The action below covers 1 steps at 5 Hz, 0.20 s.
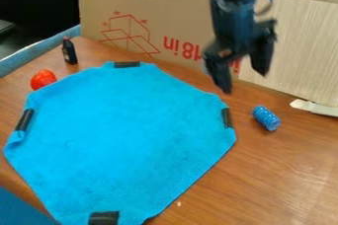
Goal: Remove the blue figure from the top edge of the cloth to top right side of the table
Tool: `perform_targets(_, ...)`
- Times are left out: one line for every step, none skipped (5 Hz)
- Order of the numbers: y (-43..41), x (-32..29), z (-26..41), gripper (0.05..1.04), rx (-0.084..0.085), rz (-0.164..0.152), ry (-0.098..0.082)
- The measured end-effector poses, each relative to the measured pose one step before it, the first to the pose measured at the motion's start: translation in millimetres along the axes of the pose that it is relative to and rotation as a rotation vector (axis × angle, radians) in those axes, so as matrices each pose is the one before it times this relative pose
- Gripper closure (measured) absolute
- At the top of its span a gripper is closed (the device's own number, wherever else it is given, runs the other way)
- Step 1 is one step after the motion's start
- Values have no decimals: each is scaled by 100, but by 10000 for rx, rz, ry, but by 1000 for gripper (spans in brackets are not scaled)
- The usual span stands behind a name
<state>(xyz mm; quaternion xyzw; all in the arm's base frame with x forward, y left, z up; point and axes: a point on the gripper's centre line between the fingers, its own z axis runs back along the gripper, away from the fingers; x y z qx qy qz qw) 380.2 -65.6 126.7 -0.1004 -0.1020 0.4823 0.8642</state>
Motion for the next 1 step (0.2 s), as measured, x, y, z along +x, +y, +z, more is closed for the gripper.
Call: perform_targets(5102,1617,3513,83,942,-94,131)
